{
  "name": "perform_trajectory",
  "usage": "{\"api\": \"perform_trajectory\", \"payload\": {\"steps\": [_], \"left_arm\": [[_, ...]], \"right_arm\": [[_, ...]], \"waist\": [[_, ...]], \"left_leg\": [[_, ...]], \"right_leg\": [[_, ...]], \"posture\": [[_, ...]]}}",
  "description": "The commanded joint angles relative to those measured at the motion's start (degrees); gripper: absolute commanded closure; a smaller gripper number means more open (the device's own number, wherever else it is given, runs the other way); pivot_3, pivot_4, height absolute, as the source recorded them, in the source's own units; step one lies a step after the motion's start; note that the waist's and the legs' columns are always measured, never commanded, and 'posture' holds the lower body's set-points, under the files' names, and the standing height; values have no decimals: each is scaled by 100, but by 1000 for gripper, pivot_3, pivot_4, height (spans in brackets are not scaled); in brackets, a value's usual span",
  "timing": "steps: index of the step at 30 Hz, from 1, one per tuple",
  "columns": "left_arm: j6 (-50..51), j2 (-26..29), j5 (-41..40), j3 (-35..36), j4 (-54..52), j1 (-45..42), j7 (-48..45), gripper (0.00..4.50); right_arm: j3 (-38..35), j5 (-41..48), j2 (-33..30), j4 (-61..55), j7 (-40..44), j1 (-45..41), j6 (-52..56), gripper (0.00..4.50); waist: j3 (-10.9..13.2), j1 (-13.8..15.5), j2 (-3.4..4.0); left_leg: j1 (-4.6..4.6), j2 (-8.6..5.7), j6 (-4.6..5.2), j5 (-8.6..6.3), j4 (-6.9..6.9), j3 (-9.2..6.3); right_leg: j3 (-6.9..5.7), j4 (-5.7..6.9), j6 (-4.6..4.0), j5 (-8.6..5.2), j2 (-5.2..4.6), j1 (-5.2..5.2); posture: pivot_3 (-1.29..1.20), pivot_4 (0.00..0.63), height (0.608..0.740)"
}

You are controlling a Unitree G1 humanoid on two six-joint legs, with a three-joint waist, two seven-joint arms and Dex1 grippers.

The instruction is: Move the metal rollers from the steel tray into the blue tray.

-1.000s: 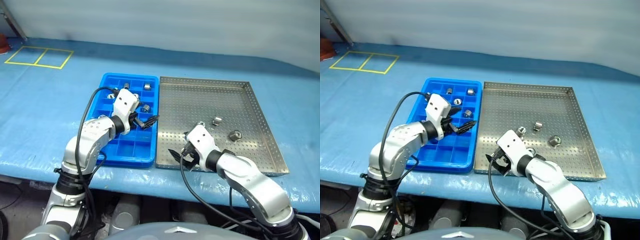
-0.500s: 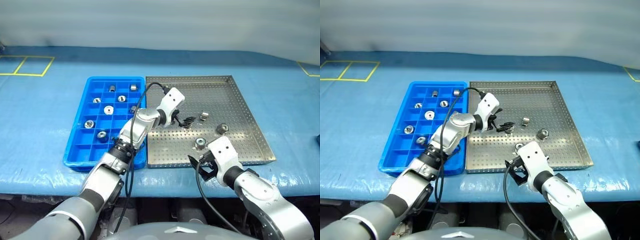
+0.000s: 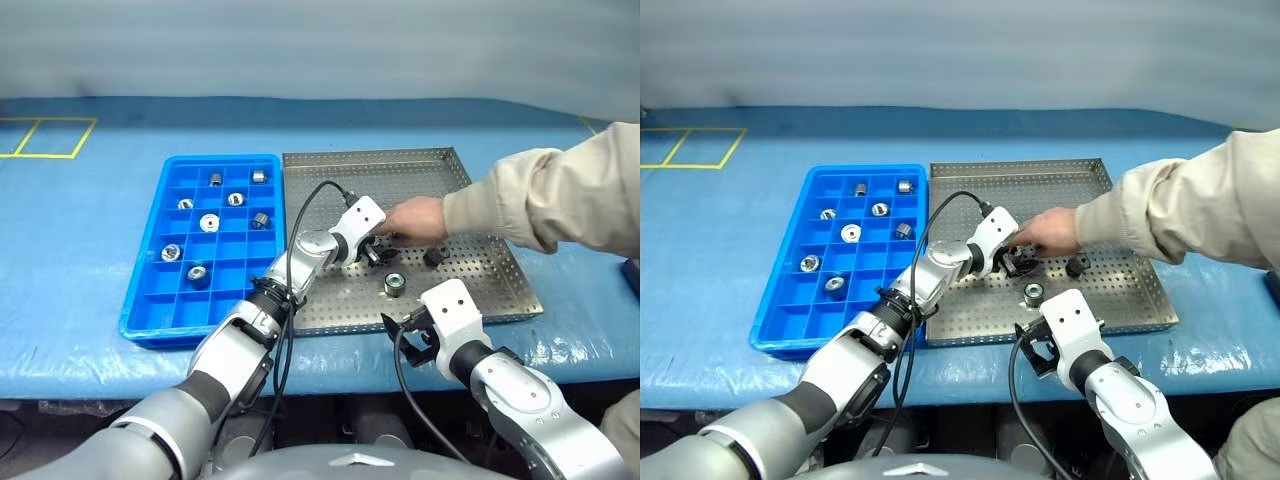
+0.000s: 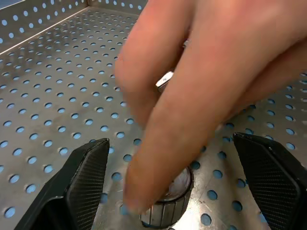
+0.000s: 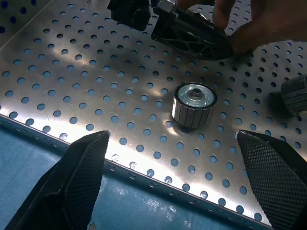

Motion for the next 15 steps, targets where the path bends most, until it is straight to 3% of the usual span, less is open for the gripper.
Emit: {"api": "perform_trajectory", "payload": {"steps": [1,15], "left_arm": [[-126,-79,59,91,-33,-144,-55,25],[-66,-11,148,138,-152,-86,-89,25]], "right_arm": [[-83,-11,25,-260,-26,-50,-29,0],[-60,0,-8,-145,90,-208,-39,0]], "waist": [[0,-5,0],[0,-14,0]], "left_leg": [[0,0,0,0,0,0],[1,-1,0,0,1,2]], "right_leg": [[0,0,0,0,0,0],[3,1,4,2,0,0]], "posture": [[-99,150,740],[-99,150,740]]}}
